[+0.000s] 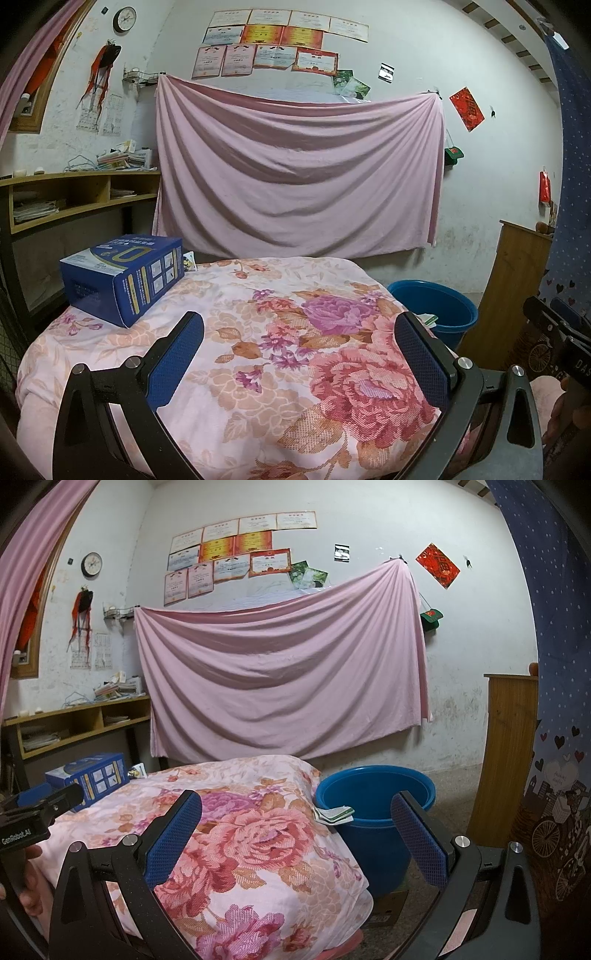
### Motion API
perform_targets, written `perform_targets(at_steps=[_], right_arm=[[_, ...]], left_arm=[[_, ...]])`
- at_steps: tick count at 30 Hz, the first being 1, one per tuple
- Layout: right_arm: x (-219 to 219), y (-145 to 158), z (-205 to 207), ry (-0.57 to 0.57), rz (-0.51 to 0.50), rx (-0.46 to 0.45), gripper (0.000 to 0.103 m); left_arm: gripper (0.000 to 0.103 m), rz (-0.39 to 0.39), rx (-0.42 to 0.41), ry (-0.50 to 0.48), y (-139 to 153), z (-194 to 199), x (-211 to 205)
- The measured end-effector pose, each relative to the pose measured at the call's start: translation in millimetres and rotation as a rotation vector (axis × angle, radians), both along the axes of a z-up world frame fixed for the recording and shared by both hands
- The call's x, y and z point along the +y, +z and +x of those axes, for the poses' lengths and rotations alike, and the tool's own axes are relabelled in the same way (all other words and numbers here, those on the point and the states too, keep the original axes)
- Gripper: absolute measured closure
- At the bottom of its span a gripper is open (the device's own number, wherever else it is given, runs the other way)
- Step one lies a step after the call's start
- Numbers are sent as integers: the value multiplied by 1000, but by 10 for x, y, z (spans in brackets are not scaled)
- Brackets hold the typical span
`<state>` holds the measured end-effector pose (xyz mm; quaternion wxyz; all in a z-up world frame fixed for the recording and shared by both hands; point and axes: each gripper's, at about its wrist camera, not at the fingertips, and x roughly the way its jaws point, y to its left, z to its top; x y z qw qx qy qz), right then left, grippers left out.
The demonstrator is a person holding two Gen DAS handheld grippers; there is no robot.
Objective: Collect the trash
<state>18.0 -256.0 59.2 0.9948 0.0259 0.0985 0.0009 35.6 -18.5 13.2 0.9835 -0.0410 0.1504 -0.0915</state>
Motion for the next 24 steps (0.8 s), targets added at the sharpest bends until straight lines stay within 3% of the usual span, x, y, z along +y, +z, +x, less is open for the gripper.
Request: perform_targets(at_steps=[24], right_arm=[[32,-9,-12,1,-1,5,0]], left_arm=[[2,40,-5,42,-37,34,-48]])
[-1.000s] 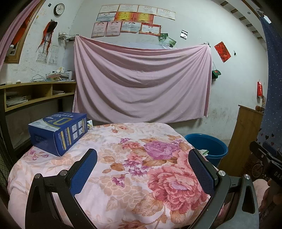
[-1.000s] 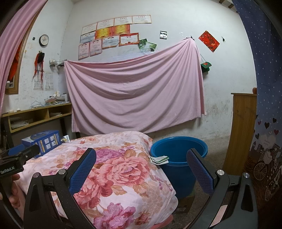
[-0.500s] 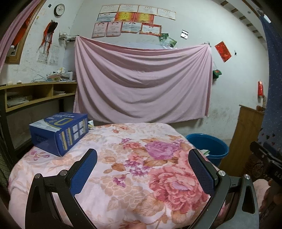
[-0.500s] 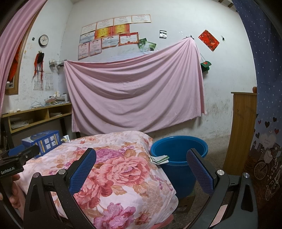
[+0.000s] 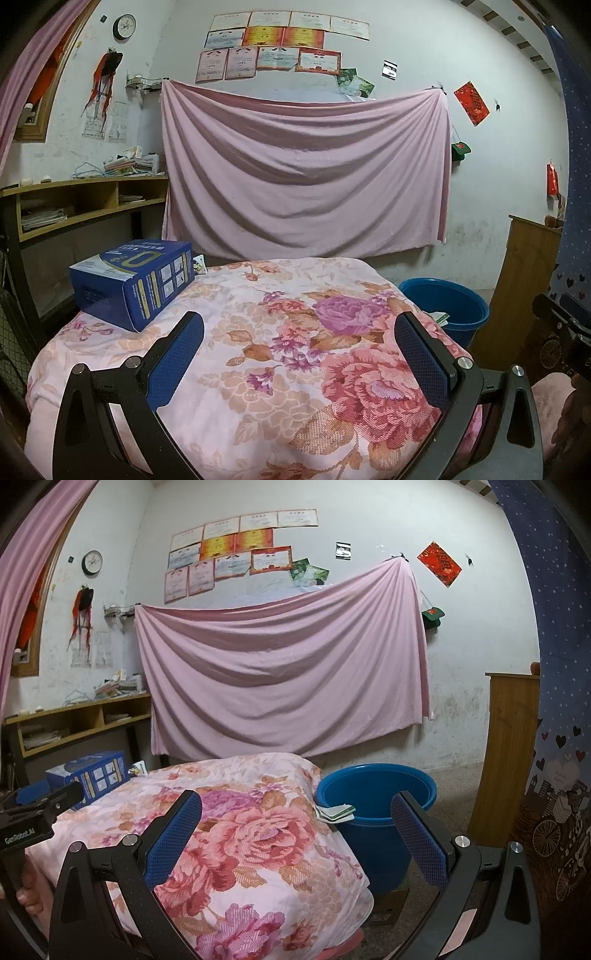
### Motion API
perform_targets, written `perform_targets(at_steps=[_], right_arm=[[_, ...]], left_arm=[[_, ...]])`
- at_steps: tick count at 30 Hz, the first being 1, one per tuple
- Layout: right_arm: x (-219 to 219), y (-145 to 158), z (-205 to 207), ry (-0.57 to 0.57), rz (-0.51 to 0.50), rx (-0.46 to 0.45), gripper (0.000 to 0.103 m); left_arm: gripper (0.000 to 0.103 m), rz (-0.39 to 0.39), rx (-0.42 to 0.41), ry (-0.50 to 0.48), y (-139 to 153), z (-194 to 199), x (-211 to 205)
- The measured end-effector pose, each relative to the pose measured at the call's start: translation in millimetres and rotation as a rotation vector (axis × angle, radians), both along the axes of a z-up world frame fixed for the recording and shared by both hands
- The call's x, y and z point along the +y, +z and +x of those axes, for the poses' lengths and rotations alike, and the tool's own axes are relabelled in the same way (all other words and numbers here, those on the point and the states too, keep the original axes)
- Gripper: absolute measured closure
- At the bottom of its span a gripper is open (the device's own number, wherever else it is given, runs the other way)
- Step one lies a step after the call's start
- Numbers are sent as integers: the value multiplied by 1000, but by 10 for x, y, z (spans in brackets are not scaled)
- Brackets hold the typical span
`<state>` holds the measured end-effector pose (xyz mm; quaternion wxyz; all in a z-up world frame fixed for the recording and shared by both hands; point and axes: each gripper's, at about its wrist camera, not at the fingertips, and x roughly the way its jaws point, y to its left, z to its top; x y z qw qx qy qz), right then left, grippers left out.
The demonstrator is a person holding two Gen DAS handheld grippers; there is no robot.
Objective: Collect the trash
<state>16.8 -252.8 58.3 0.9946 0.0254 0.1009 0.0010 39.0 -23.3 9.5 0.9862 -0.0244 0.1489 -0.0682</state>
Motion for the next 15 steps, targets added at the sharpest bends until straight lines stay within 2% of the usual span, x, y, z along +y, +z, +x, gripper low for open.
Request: perform_targets(at_steps=[15], right_arm=[[5,10,0,-1,1,1,0]], left_arm=[[2,3,1,12,-17,8,-13]])
